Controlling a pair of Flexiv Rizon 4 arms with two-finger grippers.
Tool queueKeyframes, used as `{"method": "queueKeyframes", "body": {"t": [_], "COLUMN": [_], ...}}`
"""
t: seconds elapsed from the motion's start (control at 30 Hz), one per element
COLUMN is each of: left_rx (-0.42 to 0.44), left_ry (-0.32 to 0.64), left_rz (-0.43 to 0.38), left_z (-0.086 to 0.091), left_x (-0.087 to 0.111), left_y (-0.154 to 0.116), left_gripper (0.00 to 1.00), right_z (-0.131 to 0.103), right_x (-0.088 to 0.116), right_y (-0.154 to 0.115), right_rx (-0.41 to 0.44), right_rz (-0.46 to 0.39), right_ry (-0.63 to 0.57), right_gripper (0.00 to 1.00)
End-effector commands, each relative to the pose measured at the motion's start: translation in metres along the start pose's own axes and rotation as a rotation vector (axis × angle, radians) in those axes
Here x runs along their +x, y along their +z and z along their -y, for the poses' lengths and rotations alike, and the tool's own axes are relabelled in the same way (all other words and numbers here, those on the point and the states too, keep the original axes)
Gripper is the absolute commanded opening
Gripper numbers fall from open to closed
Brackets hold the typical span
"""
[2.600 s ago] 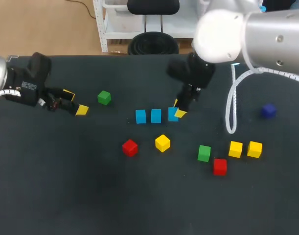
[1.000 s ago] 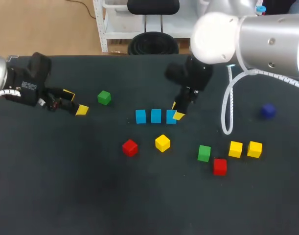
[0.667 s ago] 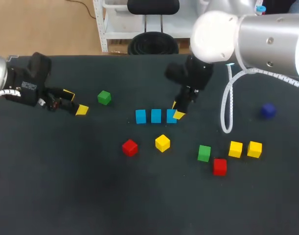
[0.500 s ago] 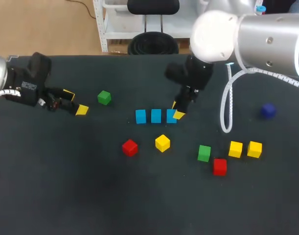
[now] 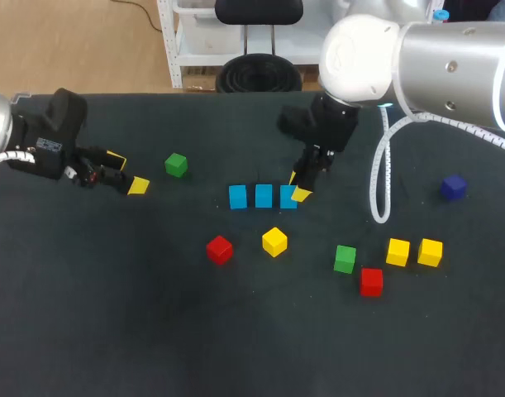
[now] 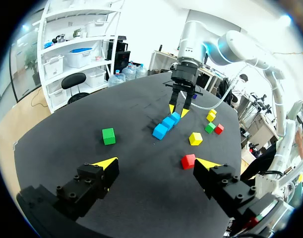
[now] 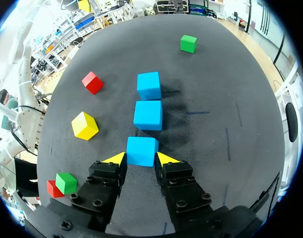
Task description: Place the blue cubes, place green cubes on the blue cubes, place the yellow cubes on the green cubes, then place the red cubes on the yellow cubes, and place purple cube on the red cubes.
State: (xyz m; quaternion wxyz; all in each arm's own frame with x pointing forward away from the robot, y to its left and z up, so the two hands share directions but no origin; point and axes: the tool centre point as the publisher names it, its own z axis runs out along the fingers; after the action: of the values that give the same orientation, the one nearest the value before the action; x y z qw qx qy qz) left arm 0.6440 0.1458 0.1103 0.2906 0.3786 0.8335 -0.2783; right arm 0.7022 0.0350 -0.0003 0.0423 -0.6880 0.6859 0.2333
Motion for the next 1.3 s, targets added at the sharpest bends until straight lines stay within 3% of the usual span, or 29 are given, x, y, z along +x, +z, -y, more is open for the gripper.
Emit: {"method": "queueKeyframes", "body": {"t": [0.03, 0.63, 0.8, 0.83, 1.3], "left_rx": [0.0, 0.0, 0.0, 0.0, 0.0], "left_ry": [0.002, 0.002, 0.002, 0.002, 0.002], "left_rz": [0.005, 0.005, 0.005, 0.005, 0.005], "left_z": [-0.0001, -0.0001, -0.0001, -0.0001, -0.0001], "left_x": [0.0015, 0.0015, 0.0015, 0.0015, 0.0015], "left_y": [0.0, 0.0, 0.0, 0.0, 0.0], "left_gripper": [1.0, 1.0, 1.0, 1.0, 1.0], "right_z": [0.0016, 0.001, 0.0004, 0.0003, -0.0018], "right_x": [-0.0001, 0.0017, 0.0018, 0.0018, 0.003], "right_y": [0.0001, -0.0013, -0.0025, -0.0026, -0.001], "right_rx": [-0.004, 0.005, 0.003, 0.002, -0.002], "right_rz": [0.002, 0.001, 0.001, 0.002, 0.011], "right_ry": [0.0, 0.008, 0.006, 0.007, 0.021], "right_gripper": [0.0, 0.0, 0.48, 0.99, 1.0]}}
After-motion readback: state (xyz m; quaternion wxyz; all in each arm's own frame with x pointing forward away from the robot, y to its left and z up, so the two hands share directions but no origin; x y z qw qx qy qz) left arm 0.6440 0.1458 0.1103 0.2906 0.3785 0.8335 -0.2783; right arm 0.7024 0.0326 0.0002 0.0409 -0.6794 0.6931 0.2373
